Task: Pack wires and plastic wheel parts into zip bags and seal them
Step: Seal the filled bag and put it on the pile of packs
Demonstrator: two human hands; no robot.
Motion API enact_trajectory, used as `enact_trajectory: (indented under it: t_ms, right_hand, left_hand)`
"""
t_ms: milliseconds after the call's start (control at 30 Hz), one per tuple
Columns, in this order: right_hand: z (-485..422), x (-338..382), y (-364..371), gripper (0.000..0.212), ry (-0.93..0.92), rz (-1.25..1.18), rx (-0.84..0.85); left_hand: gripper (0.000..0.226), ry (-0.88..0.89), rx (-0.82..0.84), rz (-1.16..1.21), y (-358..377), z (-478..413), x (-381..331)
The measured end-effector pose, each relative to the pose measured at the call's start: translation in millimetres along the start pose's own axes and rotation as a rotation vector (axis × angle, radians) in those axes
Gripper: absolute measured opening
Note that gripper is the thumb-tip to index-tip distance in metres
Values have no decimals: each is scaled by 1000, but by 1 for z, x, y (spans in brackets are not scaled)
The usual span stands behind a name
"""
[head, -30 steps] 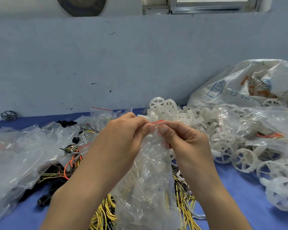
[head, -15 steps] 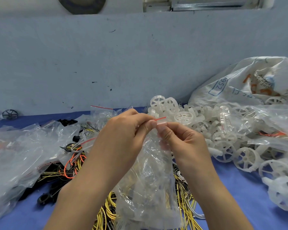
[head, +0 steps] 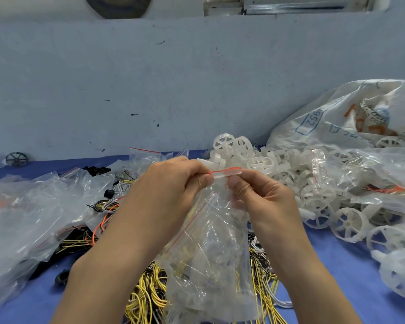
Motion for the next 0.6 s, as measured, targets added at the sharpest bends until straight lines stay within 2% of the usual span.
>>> enact_trajectory:
  t_ms: [233,367,500,600]
  right_hand:
    - [-5,-3,-3,10,11,-70,-64]
    - [-3,4,1,9,-31,-30,4]
    - [-3,8,3,9,-49,-51,-3]
    - [-7,5,-4,10,-5,-111,-94]
  left_hand:
    - [24,-11,2,-54,8,-2,-10]
    - [39,14,78,-82,12,-3,-20]
    - [40,36,69,-108,4,-3,-21]
    - [29,-6,98,-62,-4,0,-6]
Point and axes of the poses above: each hand's wrist, its own z-axis away from the middle knuckle, its own y-axis out of the palm, x = y × z, the point moved 4 cm from there along -z, towards the middle knuckle, and after that the axes turned 11 degrees about -z, right-handed, at the moved point
